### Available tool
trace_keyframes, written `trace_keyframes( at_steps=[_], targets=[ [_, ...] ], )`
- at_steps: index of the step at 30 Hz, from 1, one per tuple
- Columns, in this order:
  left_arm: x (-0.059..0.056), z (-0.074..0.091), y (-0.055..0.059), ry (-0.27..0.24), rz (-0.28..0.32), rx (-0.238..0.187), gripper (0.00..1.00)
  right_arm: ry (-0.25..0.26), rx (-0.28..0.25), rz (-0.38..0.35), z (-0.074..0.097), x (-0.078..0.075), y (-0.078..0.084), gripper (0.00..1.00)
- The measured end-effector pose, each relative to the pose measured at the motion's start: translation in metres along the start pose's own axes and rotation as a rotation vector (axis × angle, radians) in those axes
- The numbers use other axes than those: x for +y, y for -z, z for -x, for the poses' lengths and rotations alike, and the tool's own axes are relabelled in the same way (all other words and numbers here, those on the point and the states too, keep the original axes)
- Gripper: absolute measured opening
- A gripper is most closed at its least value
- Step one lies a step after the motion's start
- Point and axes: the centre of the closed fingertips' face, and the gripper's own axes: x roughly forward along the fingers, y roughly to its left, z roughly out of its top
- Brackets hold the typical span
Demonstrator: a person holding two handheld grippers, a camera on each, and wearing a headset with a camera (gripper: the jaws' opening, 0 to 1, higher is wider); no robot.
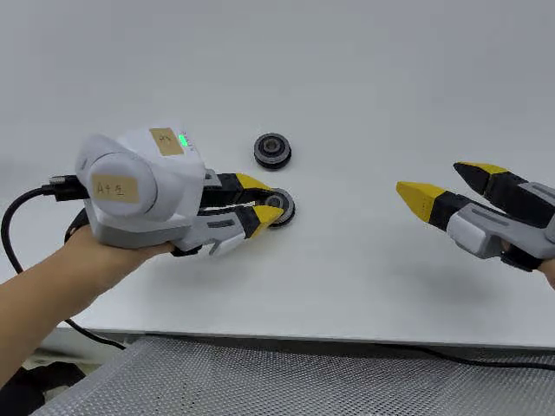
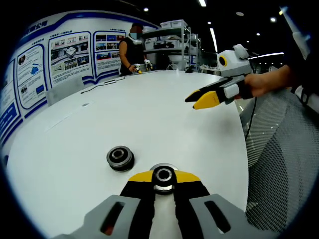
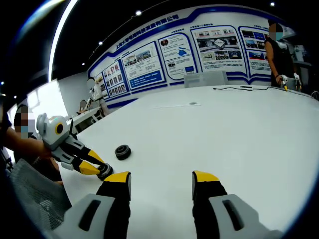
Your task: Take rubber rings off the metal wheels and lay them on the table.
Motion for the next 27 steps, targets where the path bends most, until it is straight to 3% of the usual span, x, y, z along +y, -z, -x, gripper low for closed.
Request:
trace_keyframes(
  at_steps=[6,9,14,21,27],
  targets=[
    [0.001,0.0,0.001,0.0,-0.045,0.003,0.14,-0.01,0.003,0.004,0.0,0.003,0.0,0.5],
    [0.001,0.001,0.001,-0.001,-0.051,0.0,0.14,-0.032,0.023,0.06,-0.001,0.011,0.002,0.5],
    [0.0,0.0,0.001,0.002,-0.066,0.01,0.13,-0.108,0.029,0.05,-0.007,0.033,0.002,0.5],
    [0.001,0.0,0.001,0.01,-0.076,0.024,0.13,-0.266,0.026,-0.077,-0.02,0.073,-0.002,0.49],
    [0.001,0.0,0.001,0.023,-0.087,0.03,0.12,-0.342,0.078,-0.13,-0.033,0.094,0.011,0.52]
  ],
)
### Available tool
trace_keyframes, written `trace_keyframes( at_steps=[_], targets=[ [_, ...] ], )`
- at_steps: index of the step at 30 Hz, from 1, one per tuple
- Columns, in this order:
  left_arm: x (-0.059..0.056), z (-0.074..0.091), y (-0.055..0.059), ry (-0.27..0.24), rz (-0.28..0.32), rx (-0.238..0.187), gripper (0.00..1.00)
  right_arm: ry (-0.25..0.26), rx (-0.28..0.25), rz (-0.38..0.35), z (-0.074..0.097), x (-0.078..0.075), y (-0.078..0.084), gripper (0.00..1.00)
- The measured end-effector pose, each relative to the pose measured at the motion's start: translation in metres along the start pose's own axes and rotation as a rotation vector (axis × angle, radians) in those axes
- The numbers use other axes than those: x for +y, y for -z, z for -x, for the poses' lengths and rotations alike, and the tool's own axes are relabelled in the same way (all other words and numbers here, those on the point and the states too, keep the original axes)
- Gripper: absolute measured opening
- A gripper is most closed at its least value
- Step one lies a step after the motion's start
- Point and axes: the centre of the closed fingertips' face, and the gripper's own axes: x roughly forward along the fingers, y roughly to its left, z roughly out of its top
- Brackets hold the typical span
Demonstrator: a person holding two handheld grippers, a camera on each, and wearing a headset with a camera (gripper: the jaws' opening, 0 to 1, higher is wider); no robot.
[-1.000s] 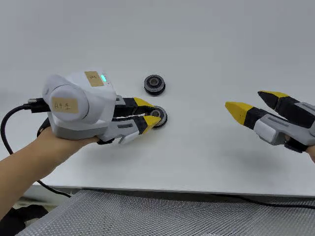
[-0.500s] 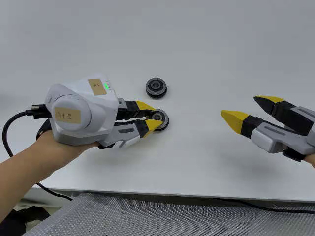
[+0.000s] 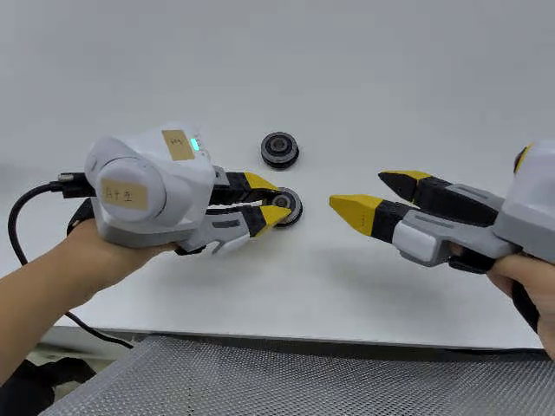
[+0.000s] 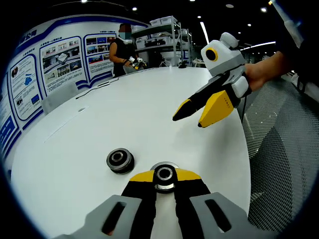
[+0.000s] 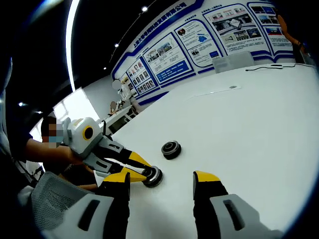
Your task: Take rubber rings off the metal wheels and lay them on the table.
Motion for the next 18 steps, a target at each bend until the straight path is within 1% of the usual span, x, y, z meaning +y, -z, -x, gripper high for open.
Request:
trace_keyframes(
  at_steps=[2,4,5,6,7,9,15,18],
  targets=[
    [0.0,0.0,0.0,0.003,-0.005,0.002,0.12,-0.035,0.006,-0.045,-0.005,0.007,0.003,0.52],
    [0.0,0.0,0.0,0.004,-0.01,0.001,0.12,-0.054,0.02,-0.088,-0.009,0.01,0.006,0.52],
    [0.0,0.0,0.0,0.004,-0.009,-0.002,0.12,-0.064,0.013,-0.105,-0.012,0.011,0.006,0.52],
    [0.0,0.0,0.0,0.004,-0.008,-0.002,0.12,-0.069,0.015,-0.118,-0.014,0.012,0.006,0.51],
    [0.0,0.0,0.0,0.005,-0.007,-0.001,0.12,-0.076,0.018,-0.146,-0.016,0.013,0.007,0.5],
    [0.0,0.0,0.0,0.006,-0.008,0.0,0.12,-0.091,0.021,-0.169,-0.02,0.014,0.007,0.49],
    [0.0,0.0,0.0,0.009,-0.008,0.0,0.13,-0.11,0.023,-0.246,-0.032,0.014,0.005,0.48],
    [0.0,0.0,0.0,0.008,-0.007,0.002,0.13,-0.124,0.024,-0.285,-0.037,0.015,0.004,0.45]
  ],
)
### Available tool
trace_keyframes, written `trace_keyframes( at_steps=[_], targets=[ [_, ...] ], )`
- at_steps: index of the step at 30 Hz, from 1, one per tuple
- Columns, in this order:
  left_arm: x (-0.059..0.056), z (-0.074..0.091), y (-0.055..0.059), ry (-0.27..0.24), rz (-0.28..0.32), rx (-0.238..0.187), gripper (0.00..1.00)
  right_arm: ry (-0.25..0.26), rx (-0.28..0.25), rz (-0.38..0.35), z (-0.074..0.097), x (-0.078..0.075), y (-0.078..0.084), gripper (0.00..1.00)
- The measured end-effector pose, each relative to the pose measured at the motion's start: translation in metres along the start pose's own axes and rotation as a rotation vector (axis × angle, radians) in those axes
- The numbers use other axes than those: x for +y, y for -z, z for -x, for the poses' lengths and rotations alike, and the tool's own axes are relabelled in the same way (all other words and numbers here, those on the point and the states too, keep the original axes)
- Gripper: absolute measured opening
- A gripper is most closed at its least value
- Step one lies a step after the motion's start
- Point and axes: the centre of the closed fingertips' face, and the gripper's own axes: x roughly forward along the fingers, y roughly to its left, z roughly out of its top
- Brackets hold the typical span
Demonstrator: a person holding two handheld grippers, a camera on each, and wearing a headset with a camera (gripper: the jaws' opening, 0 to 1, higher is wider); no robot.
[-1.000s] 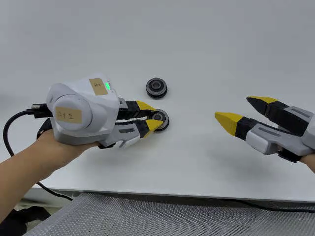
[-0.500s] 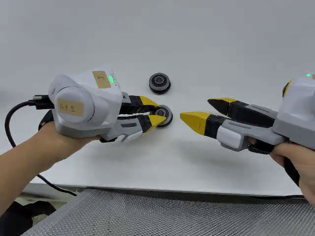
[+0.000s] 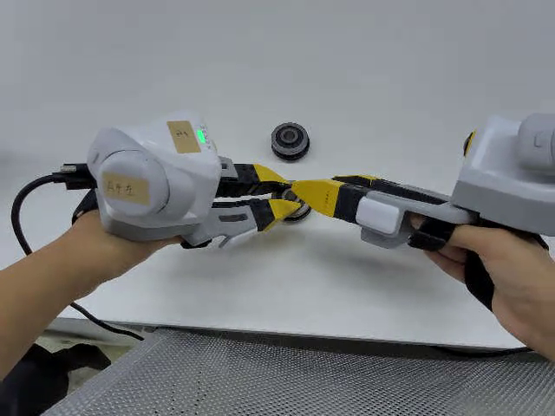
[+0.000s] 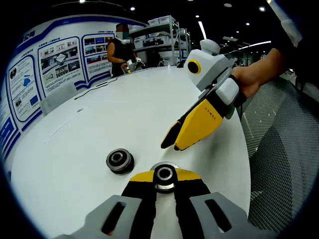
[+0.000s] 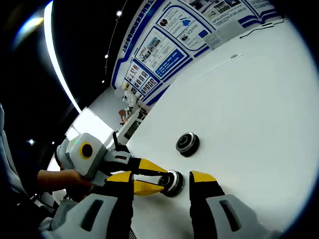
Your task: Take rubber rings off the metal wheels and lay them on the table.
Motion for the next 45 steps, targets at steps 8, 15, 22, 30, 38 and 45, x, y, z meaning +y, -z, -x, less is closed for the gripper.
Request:
trace_keyframes(
  at_steps=[8,15,22,30,38,45],
  targets=[
    [0.0,0.0,0.0,0.007,0.008,-0.001,0.13,-0.014,0.044,-0.038,-0.01,0.005,0.011,0.47],
    [0.0,0.0,0.0,0.011,0.006,-0.001,0.13,-0.015,0.064,-0.088,-0.014,0.006,0.016,0.47],
    [0.0,0.0,0.0,0.01,0.007,-0.002,0.13,-0.023,0.064,-0.1,-0.013,0.008,0.016,0.44],
    [0.0,0.0,0.0,0.01,0.005,-0.001,0.13,-0.022,0.075,-0.117,-0.011,0.007,0.018,0.43],
    [0.0,0.0,0.0,0.008,0.005,-0.002,0.13,-0.006,0.087,-0.148,-0.006,0.003,0.023,0.38],
    [0.0,0.0,0.0,0.011,0.003,-0.002,0.13,-0.014,0.076,-0.176,-0.003,0.004,0.024,0.35]
  ],
)
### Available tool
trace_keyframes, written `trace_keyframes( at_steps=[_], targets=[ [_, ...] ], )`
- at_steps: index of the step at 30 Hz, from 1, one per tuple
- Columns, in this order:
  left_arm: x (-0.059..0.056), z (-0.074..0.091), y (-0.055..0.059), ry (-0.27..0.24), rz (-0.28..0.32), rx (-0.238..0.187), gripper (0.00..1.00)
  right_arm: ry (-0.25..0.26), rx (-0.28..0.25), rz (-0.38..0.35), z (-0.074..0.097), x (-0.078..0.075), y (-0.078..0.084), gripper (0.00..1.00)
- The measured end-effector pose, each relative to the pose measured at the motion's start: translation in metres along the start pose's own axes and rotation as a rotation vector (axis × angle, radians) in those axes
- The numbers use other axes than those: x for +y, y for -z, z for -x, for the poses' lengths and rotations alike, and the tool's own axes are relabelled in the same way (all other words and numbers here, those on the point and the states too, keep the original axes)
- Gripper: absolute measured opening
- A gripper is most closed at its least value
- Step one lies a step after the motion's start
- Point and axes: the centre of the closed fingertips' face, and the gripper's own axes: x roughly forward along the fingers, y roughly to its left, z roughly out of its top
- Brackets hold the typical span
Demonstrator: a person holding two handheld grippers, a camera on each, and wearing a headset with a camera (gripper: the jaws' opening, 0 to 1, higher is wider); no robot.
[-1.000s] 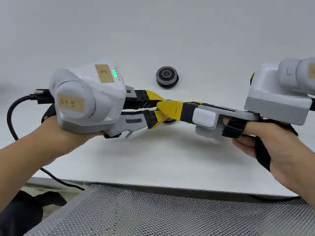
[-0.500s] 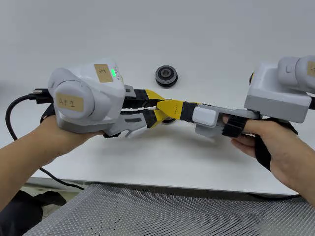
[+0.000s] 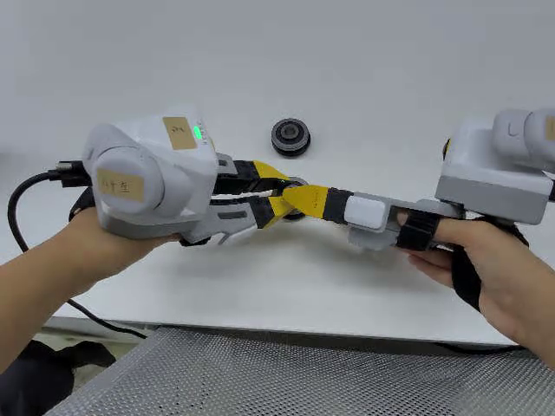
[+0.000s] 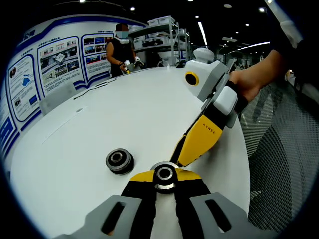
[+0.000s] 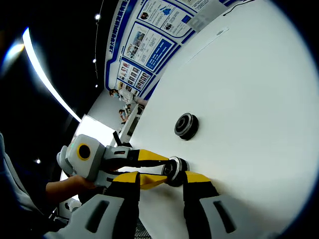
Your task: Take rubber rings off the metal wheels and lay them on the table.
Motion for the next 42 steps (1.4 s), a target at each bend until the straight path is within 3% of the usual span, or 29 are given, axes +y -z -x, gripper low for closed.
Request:
trace_keyframes(
  at_steps=[4,7,12,21,42],
  targets=[
    [0.0001,-0.0001,0.0,0.0,0.0,0.001,0.13,-0.012,-0.013,-0.018,0.0017,0.0009,-0.0005,0.32],
    [0.0003,0.0,0.0002,0.0,0.0,0.002,0.13,0.017,-0.002,0.024,0.0011,-0.0036,0.0023,0.38],
    [0.0003,0.0,0.0005,-0.001,0.001,0.002,0.13,-0.002,-0.03,0.008,0.0008,-0.0006,-0.0026,0.39],
    [0.0002,-0.0003,0.0004,-0.001,0.001,0.004,0.13,-0.016,-0.023,0.004,-0.0024,0.0016,-0.0012,0.39],
    [-0.0006,0.0,0.0008,0.0,0.006,0.01,0.13,0.038,-0.022,0.018,-0.0034,-0.0027,-0.0009,0.39]
  ],
)
